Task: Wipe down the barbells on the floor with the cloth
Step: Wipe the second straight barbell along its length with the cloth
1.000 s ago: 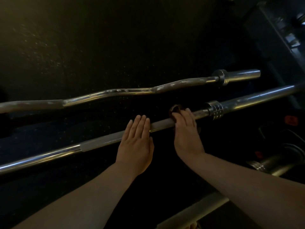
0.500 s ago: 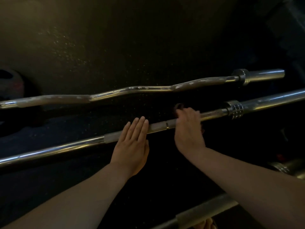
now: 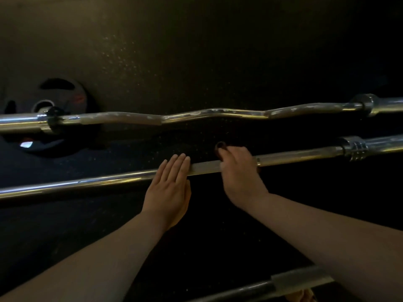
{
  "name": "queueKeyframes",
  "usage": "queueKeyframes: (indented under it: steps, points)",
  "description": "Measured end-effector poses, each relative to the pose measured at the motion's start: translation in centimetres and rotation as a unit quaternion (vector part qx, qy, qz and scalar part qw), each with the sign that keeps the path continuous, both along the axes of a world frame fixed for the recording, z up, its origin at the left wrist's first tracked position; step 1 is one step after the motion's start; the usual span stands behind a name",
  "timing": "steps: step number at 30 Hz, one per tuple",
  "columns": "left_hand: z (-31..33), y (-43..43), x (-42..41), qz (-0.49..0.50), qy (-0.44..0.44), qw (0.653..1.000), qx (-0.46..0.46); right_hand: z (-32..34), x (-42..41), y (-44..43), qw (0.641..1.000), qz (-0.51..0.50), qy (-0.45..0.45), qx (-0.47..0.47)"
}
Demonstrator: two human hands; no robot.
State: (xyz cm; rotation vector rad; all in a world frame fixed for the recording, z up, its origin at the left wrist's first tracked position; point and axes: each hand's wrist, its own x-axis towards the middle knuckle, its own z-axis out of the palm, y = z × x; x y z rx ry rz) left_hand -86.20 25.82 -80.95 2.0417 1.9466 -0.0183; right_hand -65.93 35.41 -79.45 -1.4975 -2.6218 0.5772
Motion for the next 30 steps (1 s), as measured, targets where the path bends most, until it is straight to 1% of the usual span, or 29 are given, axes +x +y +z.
queueKeyframes:
  steps: [2, 3, 4, 5, 6, 8, 9, 10, 13, 15, 17, 19, 20, 22, 25, 28, 30]
  points:
    - [-0.1, -0.6, -1.0, 0.021, 0.019, 1.0, -0.005, 0.8, -1.1, 0.2, 0.995, 0.096, -0.002, -0.037]
    - [-0.1, -0.9, -1.6, 0.029, 0.025, 0.999, -0.007, 0.9, -0.8, 0.8, 0.99, 0.133, -0.009, -0.044]
    - [-0.2, -1.1, -2.3, 0.033, 0.026, 0.999, -0.007, 0.9, -0.3, 1.3, 0.988, 0.148, -0.009, -0.033]
    - [-0.2, -1.3, -2.8, 0.035, 0.025, 0.999, -0.005, 0.9, 0.5, 1.8, 0.991, 0.13, -0.014, -0.016]
    - [-0.2, -1.5, -3.3, 0.039, 0.024, 0.999, -0.004, 1.1, 0.9, 2.0, 0.997, 0.073, -0.016, -0.001]
    - [0.1, -1.8, -3.6, 0.062, 0.01, 0.998, -0.011, 1.4, 0.0, 1.0, 0.998, -0.061, -0.01, -0.016]
    - [0.3, -1.8, -3.5, 0.073, -0.002, 0.997, -0.02, 1.5, -1.4, 0.1, 0.996, -0.085, -0.007, -0.026]
    - [0.6, -1.7, -3.1, 0.086, -0.012, 0.996, -0.031, 1.6, -3.1, -1.0, 0.997, -0.072, -0.008, -0.033]
    - [1.1, -1.1, -1.8, 0.116, -0.006, 0.991, -0.065, 1.5, -7.7, -3.5, 0.995, 0.077, 0.002, -0.062]
    - [1.5, -0.9, -1.6, 0.115, 0.005, 0.99, -0.087, 1.8, -9.1, -3.3, 0.983, 0.163, -0.022, -0.077]
    - [2.0, -0.8, -2.3, 0.094, -0.001, 0.99, -0.102, 1.7, -8.3, -2.1, 0.972, 0.213, -0.049, -0.084]
    - [2.6, -1.0, -3.4, 0.064, -0.013, 0.992, -0.106, 1.4, -5.2, -0.9, 0.969, 0.223, -0.073, -0.082]
    - [2.8, -1.0, -3.9, 0.052, -0.018, 0.993, -0.104, 1.3, -3.2, -0.4, 0.973, 0.203, -0.079, -0.076]
    - [3.1, -0.9, -4.6, 0.043, -0.032, 0.993, -0.101, 1.1, 0.8, 0.4, 0.987, 0.125, -0.08, -0.061]
    - [3.6, -1.0, -3.9, 0.076, -0.052, 0.99, -0.108, 1.9, 4.4, 1.4, 0.992, -0.009, -0.093, -0.081]
    - [4.9, -1.4, -2.0, 0.127, -0.091, 0.979, -0.133, 3.6, 5.4, 1.4, 0.986, -0.128, -0.034, -0.098]
    - [6.0, -2.3, -0.8, 0.137, -0.113, 0.974, -0.141, 5.7, 5.2, -0.8, 0.981, -0.142, 0.031, -0.125]
